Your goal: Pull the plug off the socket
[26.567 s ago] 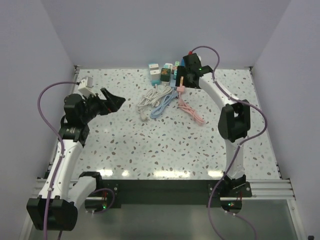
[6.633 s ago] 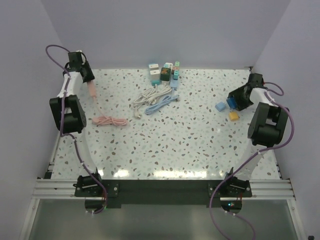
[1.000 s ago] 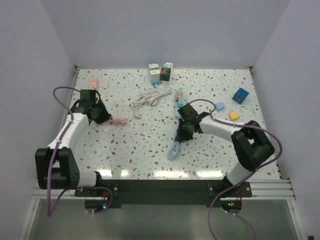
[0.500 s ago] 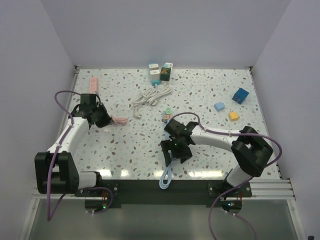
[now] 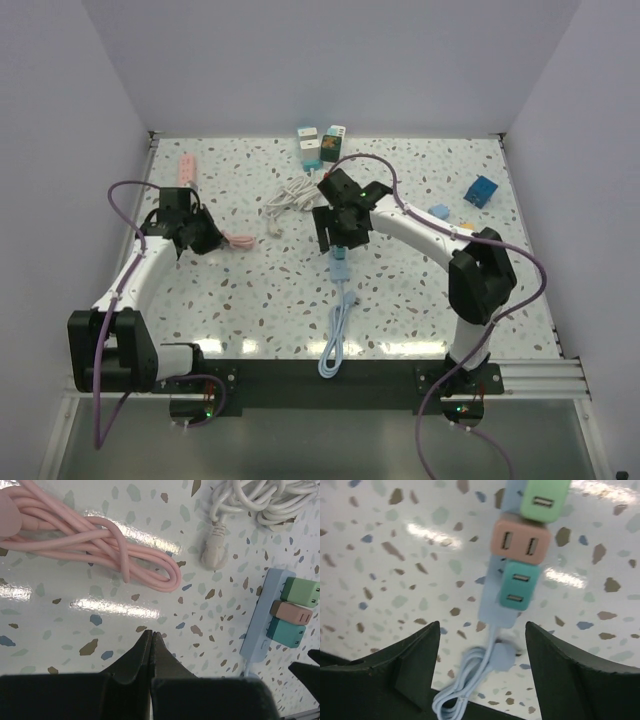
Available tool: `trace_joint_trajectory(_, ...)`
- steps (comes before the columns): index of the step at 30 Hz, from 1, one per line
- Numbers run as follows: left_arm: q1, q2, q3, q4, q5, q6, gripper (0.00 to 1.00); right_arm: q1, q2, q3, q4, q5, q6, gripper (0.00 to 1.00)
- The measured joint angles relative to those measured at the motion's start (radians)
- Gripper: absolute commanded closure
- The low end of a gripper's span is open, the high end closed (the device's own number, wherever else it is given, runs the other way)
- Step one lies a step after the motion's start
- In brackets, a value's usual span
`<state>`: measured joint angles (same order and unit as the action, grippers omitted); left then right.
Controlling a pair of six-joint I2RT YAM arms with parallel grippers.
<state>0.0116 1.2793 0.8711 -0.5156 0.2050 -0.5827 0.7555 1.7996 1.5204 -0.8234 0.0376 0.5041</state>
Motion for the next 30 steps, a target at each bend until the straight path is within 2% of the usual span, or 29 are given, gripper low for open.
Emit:
trace_joint_trajectory(5,0.0,-0.006,0.0,0.002,0.002,0.0,1.0,-0.062,0.077,0.003,-0.014,0.053,-0.042,0.35)
trace_joint_trajectory(9,0.0,-0.008,-0.001,0.013,0.006,0.0,1.0,-0.06,0.097,0.005,0.0,0.053,-0.061,0.38)
trace_joint_trajectory(17,-0.007,-0.008,-0.039,0.063,0.035,0.0,1.0,-0.053,0.166,0.001,0.072,0.071,-0.055,0.55)
trace_joint_trajectory(23,-0.043,-0.008,-0.101,0.123,0.086,-0.003,1.0,-0.054,0.175,-0.029,0.118,0.119,-0.01,0.78)
trace_joint_trajectory(24,-0.05,-0.008,-0.113,0.138,0.096,-0.005,0.99,-0.053,0.175,-0.029,0.118,0.125,-0.002,0.83)
trace_joint_trajectory(25,-0.06,-0.008,-0.125,0.155,0.104,-0.008,0.98,-0.052,0.175,-0.029,0.118,0.129,0.004,0.94)
trace_joint_trajectory(26,-0.07,-0.008,-0.138,0.173,0.113,-0.009,0.96,-0.051,0.175,-0.029,0.118,0.13,0.008,1.0)
trace_joint_trajectory(29,-0.103,-0.008,-0.179,0.24,0.15,-0.018,0.87,-0.058,0.167,-0.043,0.129,0.121,0.025,1.0)
trace_joint_trajectory(30,-0.115,-0.006,-0.194,0.266,0.166,-0.026,0.81,-0.063,0.159,-0.053,0.138,0.113,0.032,1.0)
